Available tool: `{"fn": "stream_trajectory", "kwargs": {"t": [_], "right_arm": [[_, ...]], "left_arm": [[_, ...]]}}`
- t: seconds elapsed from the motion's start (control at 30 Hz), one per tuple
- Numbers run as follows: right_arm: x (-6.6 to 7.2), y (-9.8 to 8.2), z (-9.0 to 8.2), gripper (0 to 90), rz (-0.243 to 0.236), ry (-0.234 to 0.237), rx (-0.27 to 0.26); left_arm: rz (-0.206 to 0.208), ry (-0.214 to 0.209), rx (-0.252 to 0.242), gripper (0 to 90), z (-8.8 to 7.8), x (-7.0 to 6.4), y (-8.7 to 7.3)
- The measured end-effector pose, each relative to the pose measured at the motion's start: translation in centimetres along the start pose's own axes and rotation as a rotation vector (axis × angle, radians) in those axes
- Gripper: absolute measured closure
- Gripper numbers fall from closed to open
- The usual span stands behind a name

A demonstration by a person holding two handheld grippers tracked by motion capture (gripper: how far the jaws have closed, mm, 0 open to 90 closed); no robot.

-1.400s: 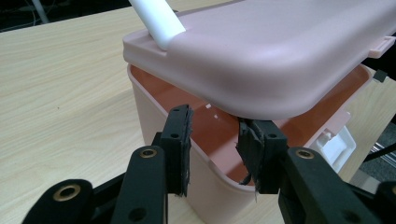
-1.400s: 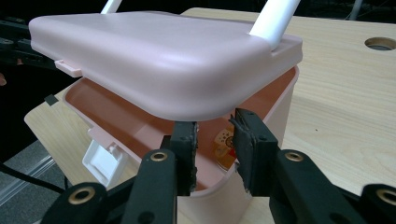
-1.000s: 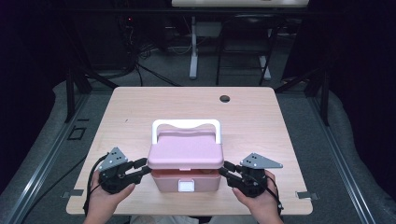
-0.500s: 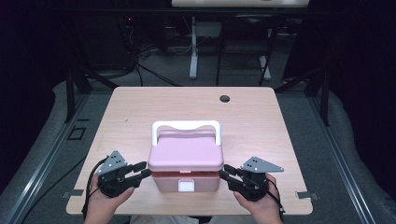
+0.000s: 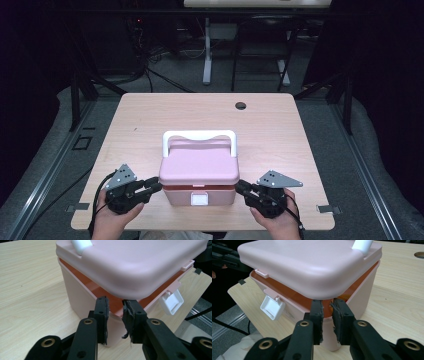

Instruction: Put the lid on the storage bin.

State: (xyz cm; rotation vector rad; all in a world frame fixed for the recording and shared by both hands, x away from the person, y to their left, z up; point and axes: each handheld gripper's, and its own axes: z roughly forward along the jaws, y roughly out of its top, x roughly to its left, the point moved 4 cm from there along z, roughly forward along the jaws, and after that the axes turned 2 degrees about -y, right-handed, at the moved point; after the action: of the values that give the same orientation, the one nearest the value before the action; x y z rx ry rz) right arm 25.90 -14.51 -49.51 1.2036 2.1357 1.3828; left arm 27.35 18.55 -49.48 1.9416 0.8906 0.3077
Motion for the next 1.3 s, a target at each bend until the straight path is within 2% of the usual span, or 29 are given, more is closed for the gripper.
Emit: {"fn": "stream_trajectory", "kwargs": {"t": [0.3,0.43,1.13,1.3], "right_arm": [[0.2,-0.2,-0.1,89.7,-0.005,0.013,0.009],[0.3,-0.3,0.0,90.0,-0.011,0.016,0.012],[0.5,-0.9,-0.3,90.0,-0.013,0.023,0.026],[0.4,-0.8,-0.5,90.0,-0.005,0.025,0.020]], "left_arm": [[0.001,-0.008,0.000,83.7,-0.1,-0.2,-0.2],[0.009,-0.018,0.011,89.6,-0.2,-0.3,-0.3],[0.003,-0.032,0.024,90.0,-0.3,-0.4,-0.9],[0.005,-0.020,0.040,90.0,-0.4,-0.3,-1.1]]}}
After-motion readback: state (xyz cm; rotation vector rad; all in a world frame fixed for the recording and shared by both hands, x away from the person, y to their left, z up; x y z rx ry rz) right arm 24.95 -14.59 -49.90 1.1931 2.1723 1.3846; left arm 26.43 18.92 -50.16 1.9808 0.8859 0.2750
